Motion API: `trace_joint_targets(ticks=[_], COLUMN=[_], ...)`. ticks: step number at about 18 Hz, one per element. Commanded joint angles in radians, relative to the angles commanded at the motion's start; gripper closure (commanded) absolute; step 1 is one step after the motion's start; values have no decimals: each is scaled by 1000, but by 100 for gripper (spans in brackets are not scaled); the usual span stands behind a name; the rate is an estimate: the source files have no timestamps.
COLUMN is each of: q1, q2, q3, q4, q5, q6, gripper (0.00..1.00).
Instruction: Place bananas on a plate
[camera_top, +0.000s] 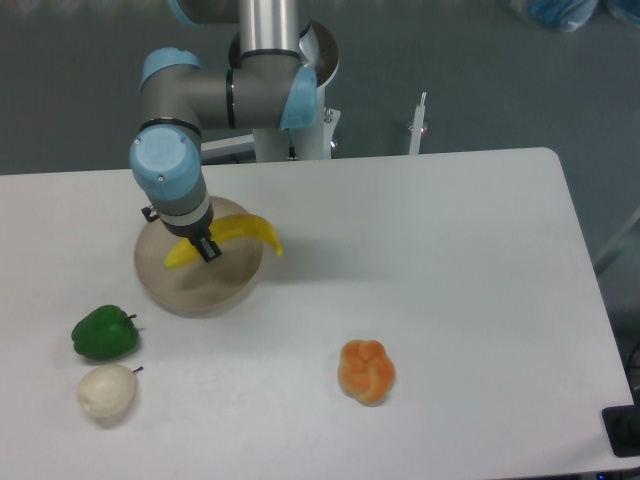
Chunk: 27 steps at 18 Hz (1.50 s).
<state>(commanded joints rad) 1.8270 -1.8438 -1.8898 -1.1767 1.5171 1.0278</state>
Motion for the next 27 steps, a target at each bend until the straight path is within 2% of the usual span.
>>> trace_joint_targets(ticks=[4, 5, 6, 7, 13, 15, 19, 23, 26, 27], q1=[-15, -17, -17, -17, 0, 44, 191, 360, 474, 538], q2=[-34, -38, -38, -38, -28, -26, -25, -35, -67, -96], q3=[-6, -6, -6, -5, 34, 63, 118, 173, 224, 257], q4=[38, 51, 57, 61, 74, 87, 86, 78, 84, 80], q5=[0, -2, 0, 0, 11, 31, 55, 55, 52, 52], q6=[-2, 0, -2, -3, -2, 5, 58, 264, 368, 447], gripper=[51, 35, 9, 0, 0, 0, 0, 0, 0, 0])
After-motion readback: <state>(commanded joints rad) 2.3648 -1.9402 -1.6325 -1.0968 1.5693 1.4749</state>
